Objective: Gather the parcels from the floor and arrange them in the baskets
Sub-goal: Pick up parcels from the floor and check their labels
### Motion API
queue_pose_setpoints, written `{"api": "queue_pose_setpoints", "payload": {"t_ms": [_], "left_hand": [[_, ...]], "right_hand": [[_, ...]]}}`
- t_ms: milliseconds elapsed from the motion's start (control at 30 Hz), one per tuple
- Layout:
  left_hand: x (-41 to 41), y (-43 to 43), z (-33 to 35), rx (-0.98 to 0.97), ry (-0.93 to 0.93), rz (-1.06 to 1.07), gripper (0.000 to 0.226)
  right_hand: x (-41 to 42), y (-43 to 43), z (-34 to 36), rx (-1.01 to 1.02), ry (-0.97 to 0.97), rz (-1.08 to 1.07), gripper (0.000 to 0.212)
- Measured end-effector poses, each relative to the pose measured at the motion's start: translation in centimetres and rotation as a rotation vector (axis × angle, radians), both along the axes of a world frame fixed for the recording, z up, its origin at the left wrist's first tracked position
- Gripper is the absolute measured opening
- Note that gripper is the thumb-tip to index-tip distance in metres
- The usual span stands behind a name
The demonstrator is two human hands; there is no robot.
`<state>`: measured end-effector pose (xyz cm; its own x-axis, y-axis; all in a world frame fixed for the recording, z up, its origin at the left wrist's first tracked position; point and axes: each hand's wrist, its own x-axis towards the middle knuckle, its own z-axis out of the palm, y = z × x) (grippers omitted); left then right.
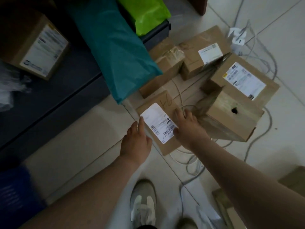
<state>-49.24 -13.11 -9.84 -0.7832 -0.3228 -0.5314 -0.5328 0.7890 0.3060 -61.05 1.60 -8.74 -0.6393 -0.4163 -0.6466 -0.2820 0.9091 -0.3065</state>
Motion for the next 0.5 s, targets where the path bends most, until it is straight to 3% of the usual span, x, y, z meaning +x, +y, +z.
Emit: {"api": "queue_pose_setpoints", "payload": {"t_ms": [300,500], "left_hand": [[-2.3,2.1,0.3,-0.104,0.020,-0.030,0.072],[-5.6,4.1,3.2,-0.054,0.019,-0.127,0.076]], "right_hand": [[0.5,0.0,1.3,-0.072,0.079,0.030,0.074],[0.0,-0.1,5.7,-0.120,0.131,0.175,0.069]]}}
